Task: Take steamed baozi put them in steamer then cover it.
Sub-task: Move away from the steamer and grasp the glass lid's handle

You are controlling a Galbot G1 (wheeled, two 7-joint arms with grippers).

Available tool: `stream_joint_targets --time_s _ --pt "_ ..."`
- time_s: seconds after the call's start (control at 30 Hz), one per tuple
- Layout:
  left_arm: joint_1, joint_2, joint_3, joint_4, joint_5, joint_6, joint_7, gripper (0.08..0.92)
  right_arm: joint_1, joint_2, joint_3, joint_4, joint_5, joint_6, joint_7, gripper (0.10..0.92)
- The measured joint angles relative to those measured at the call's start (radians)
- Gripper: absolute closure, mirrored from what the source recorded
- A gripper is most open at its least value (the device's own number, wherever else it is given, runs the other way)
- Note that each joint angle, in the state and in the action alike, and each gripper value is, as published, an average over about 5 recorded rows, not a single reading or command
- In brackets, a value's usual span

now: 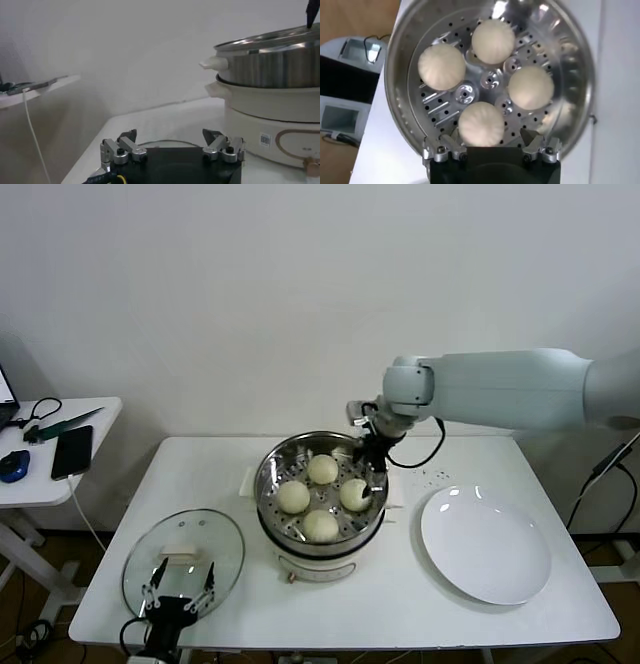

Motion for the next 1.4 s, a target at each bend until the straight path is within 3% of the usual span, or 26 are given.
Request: stream_joint_targets --time_s 0.4,0.8,1.17,1.4 --pt "0.001 -0.016 -0.016 -0.016 0.001 -0.009 -0.021 0.177 -0.08 -0.278 0.131 0.122 -0.013 0.213 0.282 0.203" --pt "0.02 -0.043 -0.02 -0.051 0.045 -0.013 -0.044 0.177 -0.646 -0.556 0.702 0.197 -0.069 0.401 0.514 0.203" --pt "0.023 -0.049 -0.045 -0.095 0.169 -0.004 -0.062 0.177 -1.305 -0.593 1.364 0.231 -0.134 0.486 0.595 0.203" --pt "0.0 -0.042 -0.076 -0.127 0.443 0.016 -0.074 0.177 -1.616 -0.543 1.674 0.25 -0.174 0.485 0.616 0.203"
